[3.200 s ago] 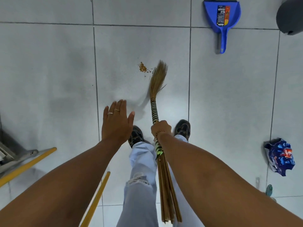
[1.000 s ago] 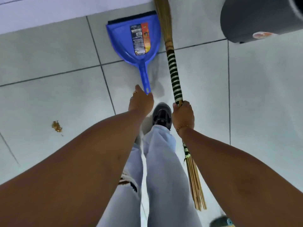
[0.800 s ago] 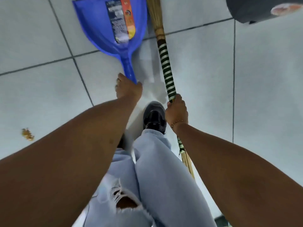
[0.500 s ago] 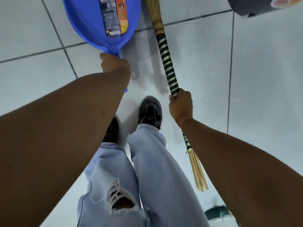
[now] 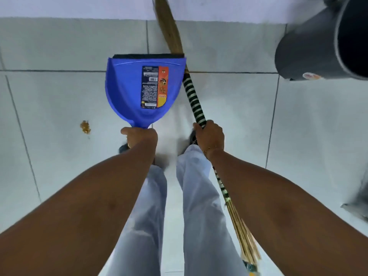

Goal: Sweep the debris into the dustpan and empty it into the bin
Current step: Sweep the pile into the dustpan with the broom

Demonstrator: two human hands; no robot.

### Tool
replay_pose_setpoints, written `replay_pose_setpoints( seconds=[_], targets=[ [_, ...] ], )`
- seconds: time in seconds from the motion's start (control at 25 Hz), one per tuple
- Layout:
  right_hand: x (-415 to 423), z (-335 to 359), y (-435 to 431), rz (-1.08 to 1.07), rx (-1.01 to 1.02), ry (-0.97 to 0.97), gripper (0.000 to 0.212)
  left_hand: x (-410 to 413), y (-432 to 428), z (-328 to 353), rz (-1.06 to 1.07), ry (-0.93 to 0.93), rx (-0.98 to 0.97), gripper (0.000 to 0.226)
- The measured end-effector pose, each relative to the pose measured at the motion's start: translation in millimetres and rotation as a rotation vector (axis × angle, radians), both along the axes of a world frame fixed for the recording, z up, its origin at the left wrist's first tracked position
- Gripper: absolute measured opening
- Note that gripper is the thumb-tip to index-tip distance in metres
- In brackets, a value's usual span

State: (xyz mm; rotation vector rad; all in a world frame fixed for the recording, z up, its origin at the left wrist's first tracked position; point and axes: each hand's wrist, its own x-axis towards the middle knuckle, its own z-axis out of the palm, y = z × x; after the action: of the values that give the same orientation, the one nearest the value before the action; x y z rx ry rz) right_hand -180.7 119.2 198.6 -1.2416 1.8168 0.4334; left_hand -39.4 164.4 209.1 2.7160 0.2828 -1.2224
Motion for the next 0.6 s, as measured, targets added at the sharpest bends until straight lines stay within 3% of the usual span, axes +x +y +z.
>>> replay_pose_setpoints(
  seconds=[0.2,0.4,0.6],
  targets=[
    [64,19,54,0.251,-0.089,0.007,0.045,63,72,17,-0.23,-0.157,-0.137,0.065],
    [127,0,147,0.161,-0.114,0.057,0.049,118,165,21,-0.172,-0.159,-0.25,0.049],
    [180,-40,246,0.295,-0.172,0.14,0.039,181,307,-26,-0.298,-0.163,-0.132,0.048]
  ],
)
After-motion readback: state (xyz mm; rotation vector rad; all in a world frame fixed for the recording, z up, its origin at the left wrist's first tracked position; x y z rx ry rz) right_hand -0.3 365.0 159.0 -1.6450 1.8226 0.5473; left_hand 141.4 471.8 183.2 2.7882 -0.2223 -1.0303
